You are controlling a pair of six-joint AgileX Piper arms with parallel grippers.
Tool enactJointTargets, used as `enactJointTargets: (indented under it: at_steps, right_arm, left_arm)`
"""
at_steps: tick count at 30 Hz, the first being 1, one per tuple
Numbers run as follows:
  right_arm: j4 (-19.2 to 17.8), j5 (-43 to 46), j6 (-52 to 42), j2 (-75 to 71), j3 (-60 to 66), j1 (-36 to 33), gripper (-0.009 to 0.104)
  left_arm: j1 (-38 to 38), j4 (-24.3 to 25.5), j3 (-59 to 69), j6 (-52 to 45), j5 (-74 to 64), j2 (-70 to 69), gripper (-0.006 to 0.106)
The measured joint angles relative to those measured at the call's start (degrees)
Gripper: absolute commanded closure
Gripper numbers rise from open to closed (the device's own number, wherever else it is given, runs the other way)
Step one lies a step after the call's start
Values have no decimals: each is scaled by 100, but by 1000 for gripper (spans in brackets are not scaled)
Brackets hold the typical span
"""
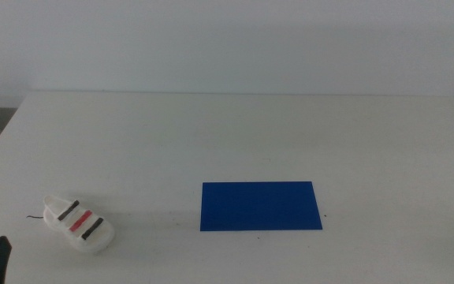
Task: Use one arm to grab the shoe from the table and place it on the mat.
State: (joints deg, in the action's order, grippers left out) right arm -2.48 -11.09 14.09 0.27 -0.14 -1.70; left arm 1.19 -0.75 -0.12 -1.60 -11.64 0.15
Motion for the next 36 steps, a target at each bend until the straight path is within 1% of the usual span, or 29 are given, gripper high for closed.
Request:
enactJointTargets:
  at_steps: [3, 6, 11, 14, 17, 22, 27, 31, 36]
  right_arm:
    - [0, 0, 0, 0, 0, 0, 16]
    - [0, 0, 0, 0, 0, 0, 16]
    - [0, 0, 0, 0, 0, 0, 16]
    - [0, 0, 0, 0, 0, 0, 16]
    - [0, 0, 0, 0, 0, 0, 16]
    - [0, 0, 0, 0, 0, 0, 16]
    - [0, 0, 0, 0, 0, 0, 16]
    - [0, 0, 0, 0, 0, 0, 16]
    - [0, 0, 0, 0, 0, 0, 16]
  left_arm:
    - [0, -24, -388, 34, -337, 350, 7]
    - [0, -50, -1454, 405, -1236, 1404, 7]
    - [0, -79, -3414, 1995, -3557, 3698, 7]
    - [0, -95, -4291, 2657, -4448, 4901, 7]
    - [0, -182, -4990, 3418, -4879, 6028, 7]
    - [0, -298, -5687, 4172, -4965, 7464, 7]
    - [0, -336, -5886, 4598, -4780, 8551, 7]
    - [0, -424, -5902, 4780, -4482, 9107, 7]
    - [0, -504, -5912, 4857, -3988, 9479, 7]
